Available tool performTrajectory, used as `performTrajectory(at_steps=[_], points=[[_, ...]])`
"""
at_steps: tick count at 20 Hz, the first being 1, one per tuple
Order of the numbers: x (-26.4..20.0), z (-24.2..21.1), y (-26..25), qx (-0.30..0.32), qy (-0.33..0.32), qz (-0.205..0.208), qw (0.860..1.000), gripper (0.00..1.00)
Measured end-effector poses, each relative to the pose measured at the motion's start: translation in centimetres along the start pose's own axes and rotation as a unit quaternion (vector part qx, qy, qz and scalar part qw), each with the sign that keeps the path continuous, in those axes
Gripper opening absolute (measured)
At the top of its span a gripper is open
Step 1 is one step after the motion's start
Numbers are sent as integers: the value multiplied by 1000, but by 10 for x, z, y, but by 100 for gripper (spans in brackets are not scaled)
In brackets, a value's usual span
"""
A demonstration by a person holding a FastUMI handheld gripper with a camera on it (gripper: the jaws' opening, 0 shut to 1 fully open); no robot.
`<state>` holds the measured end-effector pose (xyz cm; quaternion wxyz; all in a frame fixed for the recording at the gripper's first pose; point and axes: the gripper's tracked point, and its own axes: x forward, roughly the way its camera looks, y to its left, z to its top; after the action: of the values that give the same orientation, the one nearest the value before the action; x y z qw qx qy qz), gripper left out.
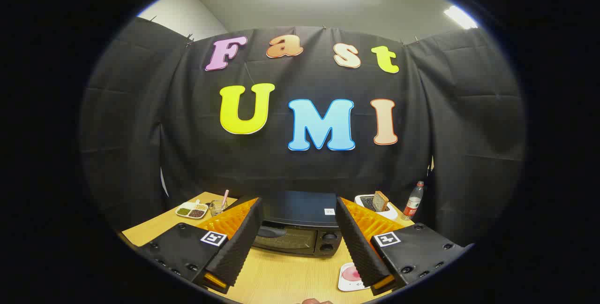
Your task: Open the toaster oven, put the food inside, and close the toaster oven door.
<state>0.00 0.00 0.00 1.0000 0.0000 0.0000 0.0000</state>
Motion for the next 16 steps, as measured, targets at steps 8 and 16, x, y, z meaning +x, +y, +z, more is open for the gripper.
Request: performTrajectory(at_steps=[8, 16], points=[[-1, -8, -6, 6, 13, -9, 1000, 98], [2, -6, 2, 6, 12, 1, 1000, 98]])
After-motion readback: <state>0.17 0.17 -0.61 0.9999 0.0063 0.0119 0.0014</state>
